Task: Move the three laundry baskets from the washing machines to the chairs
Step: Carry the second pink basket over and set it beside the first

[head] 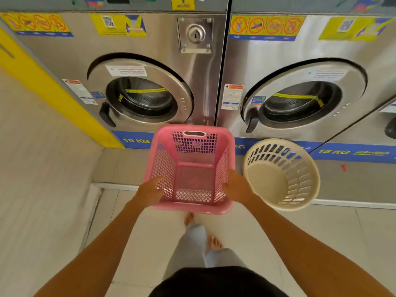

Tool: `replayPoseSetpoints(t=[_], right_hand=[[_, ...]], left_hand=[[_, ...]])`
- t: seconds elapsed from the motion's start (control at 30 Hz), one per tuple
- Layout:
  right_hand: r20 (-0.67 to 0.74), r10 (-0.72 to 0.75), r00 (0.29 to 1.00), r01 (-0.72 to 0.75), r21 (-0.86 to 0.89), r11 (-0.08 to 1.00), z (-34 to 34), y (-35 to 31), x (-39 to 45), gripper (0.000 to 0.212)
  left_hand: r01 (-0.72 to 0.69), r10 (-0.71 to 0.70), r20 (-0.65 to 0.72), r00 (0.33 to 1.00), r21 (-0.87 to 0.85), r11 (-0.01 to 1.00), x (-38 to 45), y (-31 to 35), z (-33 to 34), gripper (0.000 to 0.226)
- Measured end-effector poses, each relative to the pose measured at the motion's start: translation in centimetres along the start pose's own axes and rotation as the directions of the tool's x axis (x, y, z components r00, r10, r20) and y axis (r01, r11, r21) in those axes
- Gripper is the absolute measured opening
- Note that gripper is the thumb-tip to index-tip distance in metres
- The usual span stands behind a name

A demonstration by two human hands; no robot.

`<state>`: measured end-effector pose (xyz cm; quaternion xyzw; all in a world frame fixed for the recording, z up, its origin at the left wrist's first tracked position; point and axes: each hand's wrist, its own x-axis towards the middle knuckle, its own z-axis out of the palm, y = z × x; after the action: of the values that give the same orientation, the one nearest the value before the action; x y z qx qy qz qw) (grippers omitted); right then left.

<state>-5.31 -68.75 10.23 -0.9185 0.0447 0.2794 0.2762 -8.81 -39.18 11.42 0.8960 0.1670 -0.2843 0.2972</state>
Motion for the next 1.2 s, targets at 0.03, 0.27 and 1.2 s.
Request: replayPoseSetpoints(t=[0.03, 0.27, 1.2], right_hand=[[0.001, 0.015, 1.000, -0.015, -0.020, 1.000, -0.2, 0.0, 0.8, 0.035], [-0.028, 0.150, 0.988, -0.152, -0.059, 0.987, 0.8, 1.0, 7.2, 0.044], [-0.230, 0.027, 0.973, -0.022, 0.026, 0.999, 7.2, 5.3, 15.2, 0.089]], left_hand=[[0.006, -0.006, 0.008, 1.000, 0.017, 1.000, 1.3, 0.0, -0.5, 0.056], [0.041, -0.041, 0.009, 0.999, 0.065, 0.997, 10.7, -2.0, -1.7, 0.058], [0.136, -0.094, -0.204, 0.974, 0.203, 0.970, 17.7, -8.0, 3.1, 0.074]])
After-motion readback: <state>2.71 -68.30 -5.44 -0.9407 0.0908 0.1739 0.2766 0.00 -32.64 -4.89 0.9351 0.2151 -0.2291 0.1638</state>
